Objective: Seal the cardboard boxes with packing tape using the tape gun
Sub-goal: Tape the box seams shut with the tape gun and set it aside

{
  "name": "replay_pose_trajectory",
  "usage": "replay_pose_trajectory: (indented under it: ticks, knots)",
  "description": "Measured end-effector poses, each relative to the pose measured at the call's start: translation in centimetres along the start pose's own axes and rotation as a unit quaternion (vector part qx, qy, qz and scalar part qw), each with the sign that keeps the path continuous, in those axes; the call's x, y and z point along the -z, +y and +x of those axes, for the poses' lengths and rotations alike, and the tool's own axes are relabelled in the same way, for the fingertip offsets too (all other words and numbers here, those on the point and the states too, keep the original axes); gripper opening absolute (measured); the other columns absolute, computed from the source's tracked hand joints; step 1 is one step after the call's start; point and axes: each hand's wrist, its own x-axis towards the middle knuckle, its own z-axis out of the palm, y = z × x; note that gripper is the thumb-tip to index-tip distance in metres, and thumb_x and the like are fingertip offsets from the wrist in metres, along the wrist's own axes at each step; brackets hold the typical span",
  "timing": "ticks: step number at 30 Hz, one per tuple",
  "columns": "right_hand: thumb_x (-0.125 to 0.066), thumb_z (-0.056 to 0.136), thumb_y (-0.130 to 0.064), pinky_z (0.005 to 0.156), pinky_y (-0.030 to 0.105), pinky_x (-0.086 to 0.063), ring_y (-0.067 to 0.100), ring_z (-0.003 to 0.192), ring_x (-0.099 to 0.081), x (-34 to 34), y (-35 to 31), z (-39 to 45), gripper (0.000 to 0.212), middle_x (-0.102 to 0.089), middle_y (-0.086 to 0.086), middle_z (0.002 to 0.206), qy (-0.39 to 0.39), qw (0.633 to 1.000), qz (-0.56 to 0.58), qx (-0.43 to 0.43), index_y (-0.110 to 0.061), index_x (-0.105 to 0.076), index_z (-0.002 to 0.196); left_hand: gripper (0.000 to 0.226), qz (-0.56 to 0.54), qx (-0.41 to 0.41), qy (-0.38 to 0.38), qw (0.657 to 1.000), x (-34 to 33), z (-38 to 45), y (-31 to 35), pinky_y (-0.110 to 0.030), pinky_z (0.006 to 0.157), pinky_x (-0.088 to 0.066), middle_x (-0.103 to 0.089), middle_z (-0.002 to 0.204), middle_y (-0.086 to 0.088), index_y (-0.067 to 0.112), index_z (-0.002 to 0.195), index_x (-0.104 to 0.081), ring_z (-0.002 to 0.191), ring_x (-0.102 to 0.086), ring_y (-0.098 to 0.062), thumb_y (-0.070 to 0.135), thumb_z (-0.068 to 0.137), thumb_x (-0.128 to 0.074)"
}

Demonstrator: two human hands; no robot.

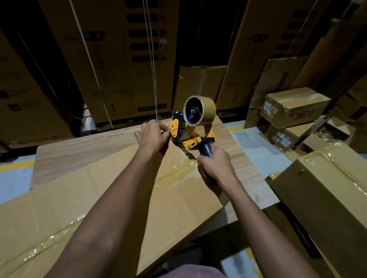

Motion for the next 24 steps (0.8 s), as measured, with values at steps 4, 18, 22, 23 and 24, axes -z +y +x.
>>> replay_pose_trajectory:
  ticks: [4,18,22,23,24]
  knots:
    - [-0.064,0.093,-0.019,0.056,0.029,-0.049,0.017,0.068,-0.064,0.3,0.0,-0.5,0.008,-0.068,0.008,0.085,0.001,1.000,-0.015,0.009,-0.017,-0.057,0.095,0.013,0.026,0.014,0.013,0.999,0.0,-0.8,0.7,-0.054,0.099,-0.031,-0.067,0.125,-0.002,0.025,0.101,-0.078,0.123,-0.049,-0.028,0.032,0.095,-0.068]
    - [-0.065,0.096,-0.024,0.082,0.041,-0.055,0.022,0.092,-0.059,1.1,2.3,-4.4,0.016,-0.058,0.003,0.099,0.036,0.993,-0.111,0.028,-0.022,-0.054,0.107,0.024,0.054,0.035,0.011,0.998,-0.7,-2.3,1.1,-0.055,0.100,-0.032,-0.072,0.108,-0.001,0.034,0.104,-0.077,0.113,-0.057,-0.027,0.050,0.093,-0.061]
    - [-0.064,0.097,-0.025,0.085,0.045,-0.058,0.022,0.093,-0.063,1.7,2.8,-4.8,0.018,-0.061,0.002,0.098,-0.002,0.995,-0.092,0.026,-0.022,-0.055,0.112,0.031,0.041,0.048,0.036,0.997,-1.5,-3.8,1.3,-0.067,0.110,-0.021,-0.075,0.101,0.001,0.036,0.110,-0.076,0.114,-0.059,-0.027,0.054,0.096,-0.055]
    - [-0.064,0.098,-0.028,0.086,0.046,-0.058,0.022,0.093,-0.064,1.9,3.2,-5.0,0.020,-0.062,0.002,0.099,-0.009,0.996,-0.084,0.029,-0.022,-0.056,0.115,0.032,0.043,0.046,0.042,0.997,-1.9,-3.9,1.2,-0.065,0.109,-0.022,-0.075,0.101,0.003,0.037,0.112,-0.075,0.113,-0.059,-0.026,0.057,0.095,-0.056]
    - [-0.063,0.099,-0.030,0.086,0.045,-0.058,0.021,0.094,-0.064,2.2,3.5,-5.3,0.022,-0.063,0.001,0.100,-0.016,0.997,-0.075,0.033,-0.022,-0.056,0.118,0.033,0.043,0.044,0.046,0.997,-2.1,-4.1,1.2,-0.060,0.106,-0.025,-0.075,0.101,0.004,0.038,0.112,-0.075,0.111,-0.060,-0.025,0.059,0.094,-0.057]
